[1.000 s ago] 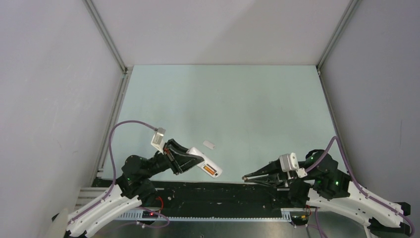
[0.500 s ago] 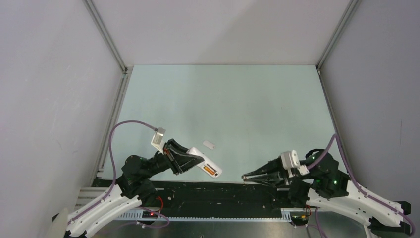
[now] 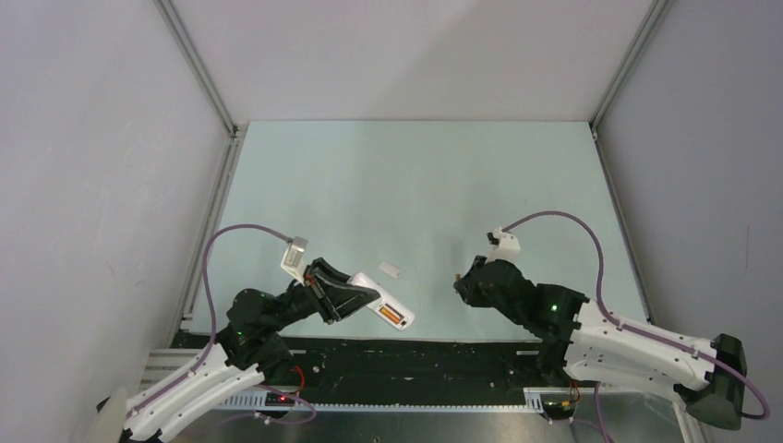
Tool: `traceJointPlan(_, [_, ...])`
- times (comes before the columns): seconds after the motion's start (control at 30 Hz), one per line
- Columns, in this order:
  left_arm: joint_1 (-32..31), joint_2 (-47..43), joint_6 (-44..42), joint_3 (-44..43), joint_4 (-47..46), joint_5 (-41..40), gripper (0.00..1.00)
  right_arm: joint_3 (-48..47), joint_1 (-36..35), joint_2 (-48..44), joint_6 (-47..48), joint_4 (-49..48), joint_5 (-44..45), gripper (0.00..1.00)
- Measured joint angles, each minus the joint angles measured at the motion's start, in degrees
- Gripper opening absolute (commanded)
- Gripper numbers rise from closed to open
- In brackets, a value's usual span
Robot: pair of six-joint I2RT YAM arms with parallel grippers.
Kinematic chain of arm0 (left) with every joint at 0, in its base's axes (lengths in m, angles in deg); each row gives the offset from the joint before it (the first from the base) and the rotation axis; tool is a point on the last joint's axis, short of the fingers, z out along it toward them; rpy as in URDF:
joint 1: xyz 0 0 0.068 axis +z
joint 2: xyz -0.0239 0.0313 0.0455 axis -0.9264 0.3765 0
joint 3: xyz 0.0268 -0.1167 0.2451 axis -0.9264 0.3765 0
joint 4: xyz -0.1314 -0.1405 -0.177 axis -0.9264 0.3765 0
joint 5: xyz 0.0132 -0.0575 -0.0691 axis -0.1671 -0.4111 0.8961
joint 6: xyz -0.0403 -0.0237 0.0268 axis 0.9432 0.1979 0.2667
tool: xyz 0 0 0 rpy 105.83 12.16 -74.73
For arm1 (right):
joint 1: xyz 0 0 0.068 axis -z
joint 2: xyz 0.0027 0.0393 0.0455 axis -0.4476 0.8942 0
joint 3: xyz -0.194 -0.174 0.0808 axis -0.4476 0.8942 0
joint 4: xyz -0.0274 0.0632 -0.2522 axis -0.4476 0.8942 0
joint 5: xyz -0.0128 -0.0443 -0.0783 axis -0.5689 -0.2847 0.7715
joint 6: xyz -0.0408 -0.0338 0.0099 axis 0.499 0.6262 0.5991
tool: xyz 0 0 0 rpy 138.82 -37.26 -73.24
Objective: Load the batteries into the remote control
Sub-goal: Adjust the battery at the center of the board.
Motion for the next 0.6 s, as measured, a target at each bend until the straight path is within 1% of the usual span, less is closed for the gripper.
traceJointPlan(0.03, [0.0,0.0,0.0,0.0,0.0,0.0,0.0,-0.1,0.7,1.4,-5.6,3.0,1.6,0.0])
traceJointPlan(0.13, [0.0,0.0,0.2,0.0,0.0,-0.2,0.0,-0.4,2.0,4.3,-17.6,9.0,4.7,0.0])
traceJointPlan(0.23, [0.0,-0.3,0.6,0.0,0.0,-0.4,0.0,-1.0,2.2,7.0,-28.2,13.6,6.6,0.0])
traceJointPlan(0.33, [0.0,-0.4,1.1,0.0,0.1,-0.5,0.0,-1.5,2.5,10.3,-36.7,17.1,6.9,0.0])
traceJointPlan(0.47, [0.0,-0.6,1.5,0.0,0.3,-1.0,0.0,-1.8,3.1,16.7,-43.5,19.5,6.3,0.0])
traceJointPlan(0.6, [0.0,-1.1,1.7,0.0,0.9,-1.8,0.0,-2.5,3.5,23.5,-46.1,20.8,5.1,0.0])
